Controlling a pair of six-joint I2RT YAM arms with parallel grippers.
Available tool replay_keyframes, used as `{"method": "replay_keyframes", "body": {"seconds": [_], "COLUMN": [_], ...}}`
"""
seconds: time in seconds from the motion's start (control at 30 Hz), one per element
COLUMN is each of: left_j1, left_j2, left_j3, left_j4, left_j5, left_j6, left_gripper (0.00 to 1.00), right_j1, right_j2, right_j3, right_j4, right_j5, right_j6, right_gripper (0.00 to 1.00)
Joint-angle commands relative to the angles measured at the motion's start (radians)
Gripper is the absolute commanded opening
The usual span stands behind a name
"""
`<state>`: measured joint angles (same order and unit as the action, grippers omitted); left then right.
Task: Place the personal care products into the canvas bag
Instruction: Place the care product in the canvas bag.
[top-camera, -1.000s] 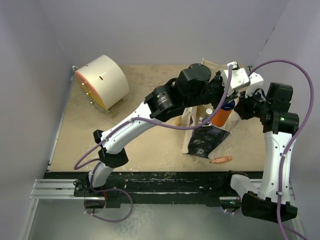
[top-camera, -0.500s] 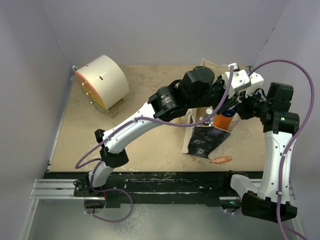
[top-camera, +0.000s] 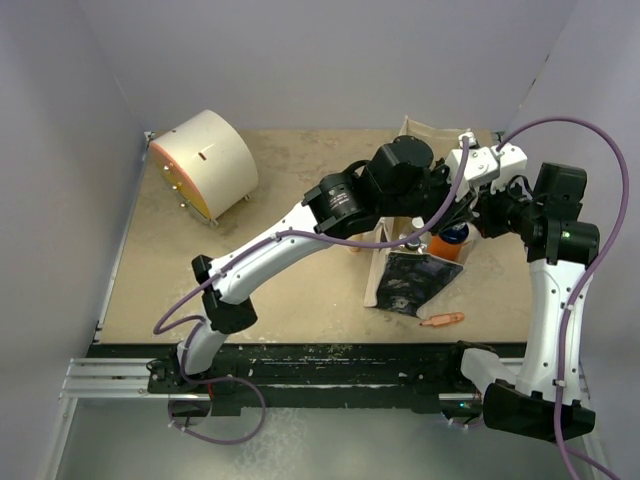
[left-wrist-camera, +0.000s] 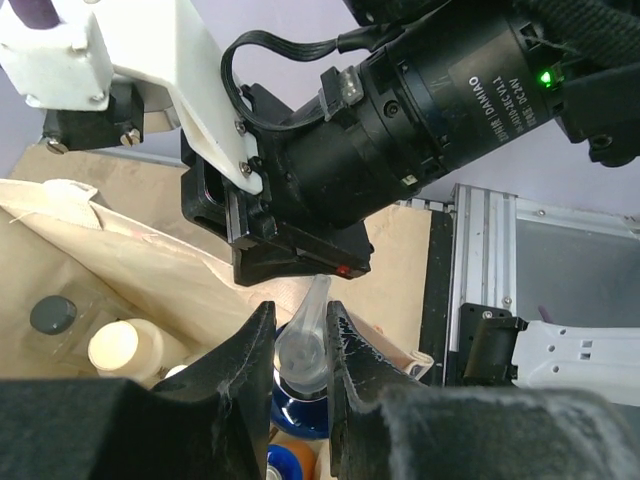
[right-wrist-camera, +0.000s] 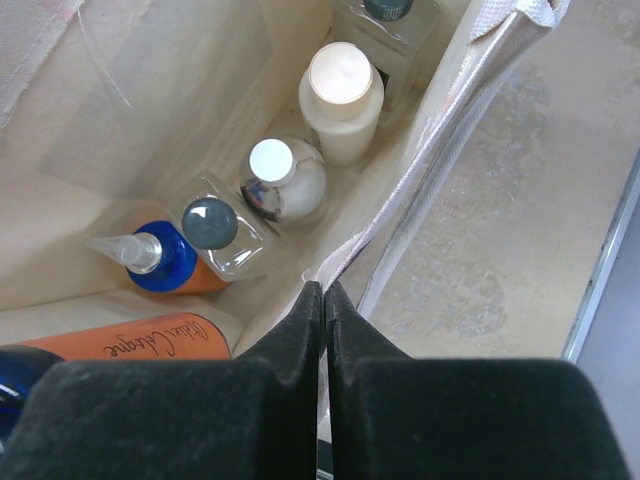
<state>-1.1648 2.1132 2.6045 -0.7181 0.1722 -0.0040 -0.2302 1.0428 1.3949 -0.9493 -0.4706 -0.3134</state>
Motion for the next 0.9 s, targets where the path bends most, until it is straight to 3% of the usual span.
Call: {"method": "replay_keyframes", "body": {"seconds": [0.0, 0.23, 0.87], "left_j1": [0.018, 0.045, 0.080], "left_j2": [-0.043, -0.059, -0.104], "left_j3": [-0.016, -0.102, -0.304], "left_j4": [0.135, 0.184, 0.268], "left_j5": [0.096, 0.227, 0.405], "left_j6": [-0.059, -0.057, 0.036], "left_gripper": [0.00, 0.00, 0.00], "right_j1": [-0.006, -0.006, -0.005], "right_j2": [-0.004, 0.005, 0.019], "right_j3": [0.059, 0.086, 0.111], "right_j4": [0.026, 0.024, 0.029], "right_j5": [-0.032, -0.056, -0.072], "right_j6": [0.008, 0.004, -0.008], "right_gripper": [0.00, 0.00, 0.00]}}
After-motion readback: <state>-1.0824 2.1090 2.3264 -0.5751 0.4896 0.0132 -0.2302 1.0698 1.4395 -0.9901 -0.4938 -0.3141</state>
